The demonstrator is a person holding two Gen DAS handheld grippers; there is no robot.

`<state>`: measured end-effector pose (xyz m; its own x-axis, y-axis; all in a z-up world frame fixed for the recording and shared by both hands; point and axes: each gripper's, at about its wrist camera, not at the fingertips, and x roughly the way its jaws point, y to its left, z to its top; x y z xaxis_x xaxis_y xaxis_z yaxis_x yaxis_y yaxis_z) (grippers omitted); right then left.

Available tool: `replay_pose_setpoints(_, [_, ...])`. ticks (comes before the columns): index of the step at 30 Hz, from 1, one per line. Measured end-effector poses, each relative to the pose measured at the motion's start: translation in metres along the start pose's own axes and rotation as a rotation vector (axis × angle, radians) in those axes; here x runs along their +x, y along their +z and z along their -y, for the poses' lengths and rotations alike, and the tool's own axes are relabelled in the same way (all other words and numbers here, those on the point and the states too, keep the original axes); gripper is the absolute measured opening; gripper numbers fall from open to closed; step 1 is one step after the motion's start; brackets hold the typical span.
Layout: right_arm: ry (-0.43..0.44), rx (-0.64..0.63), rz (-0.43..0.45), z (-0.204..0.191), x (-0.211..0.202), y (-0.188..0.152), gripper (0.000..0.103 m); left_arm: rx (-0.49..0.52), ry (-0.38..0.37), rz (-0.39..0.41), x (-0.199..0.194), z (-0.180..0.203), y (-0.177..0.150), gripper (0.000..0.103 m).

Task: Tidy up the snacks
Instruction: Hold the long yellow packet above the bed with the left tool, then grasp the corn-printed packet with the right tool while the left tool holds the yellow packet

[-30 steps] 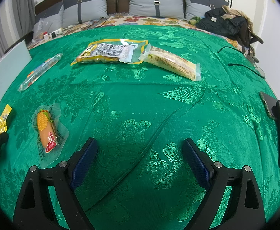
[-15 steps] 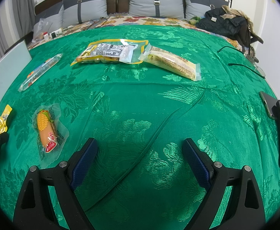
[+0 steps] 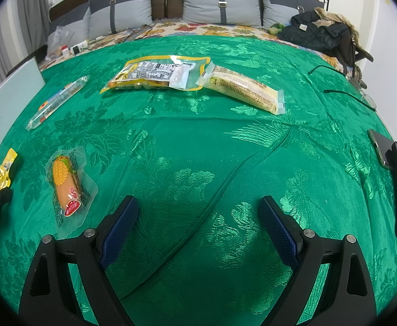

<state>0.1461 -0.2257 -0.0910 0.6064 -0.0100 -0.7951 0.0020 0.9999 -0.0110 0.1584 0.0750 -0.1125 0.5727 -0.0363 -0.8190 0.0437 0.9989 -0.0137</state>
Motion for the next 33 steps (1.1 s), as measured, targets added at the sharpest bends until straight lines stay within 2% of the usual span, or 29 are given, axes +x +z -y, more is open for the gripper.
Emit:
replay_pose_setpoints(6, [-0.001,-0.001,0.0,0.0,0.0,0.0,0.093,0.008,-0.001,-0.008,0.0,0.0,0.0,0.103])
replay_pose_setpoints(8, [0.009,-0.012,-0.014,0.0,0.0,0.001,0.092,0.045,-0.023,-0.051,0.0,-0.001,0.002,0.103])
replay_pose_setpoints(10, [0.034,-0.031,-0.07,0.0,-0.001,0.008,0.089,0.068,-0.036,-0.103,-0.001,-0.002,0.004,0.102])
replay_pose_setpoints(12, [0.112,-0.029,-0.072,-0.005,-0.014,0.019,0.089,0.083,-0.044,-0.12,-0.003,-0.002,0.005,0.095])
replay_pose_setpoints(13, [0.146,-0.056,-0.07,-0.014,-0.019,0.025,0.089,0.092,-0.049,-0.125,-0.005,-0.001,0.006,0.088])
replay_pose_setpoints(15, [0.202,-0.163,-0.099,-0.044,-0.022,0.038,0.091,0.113,-0.065,-0.131,-0.008,0.003,0.008,0.057])
replay_pose_setpoints(16, [0.233,-0.223,-0.134,-0.063,-0.018,0.043,0.091,0.125,-0.066,-0.135,-0.01,0.005,0.009,0.051])
replay_pose_setpoints(18, [0.26,-0.337,-0.225,-0.099,0.0,0.047,0.091,0.124,-0.057,-0.15,-0.011,0.006,0.01,0.048])
replay_pose_setpoints(21, [0.206,-0.436,-0.311,-0.136,0.027,0.045,0.087,0.061,-0.096,-0.158,-0.021,-0.009,0.003,0.047])
replay_pose_setpoints(22, [0.218,-0.421,-0.321,-0.139,0.029,0.045,0.073,0.037,-0.114,-0.155,-0.025,-0.015,-0.001,0.047])
replay_pose_setpoints(23, [0.222,-0.377,-0.322,-0.137,0.027,0.049,0.045,0.018,-0.129,-0.151,-0.03,-0.02,-0.004,0.047])
replay_pose_setpoints(25, [0.268,-0.283,-0.362,-0.128,0.022,0.051,0.045,-0.034,-0.169,-0.139,-0.04,-0.031,-0.01,0.047])
replay_pose_setpoints(28, [0.271,-0.252,-0.35,-0.119,0.004,0.048,0.044,-0.112,-0.24,-0.113,-0.056,-0.042,-0.017,0.047])
replay_pose_setpoints(33, [0.328,-0.137,-0.292,-0.116,-0.035,0.051,0.045,-0.202,-0.339,-0.05,-0.096,-0.055,-0.014,0.047])
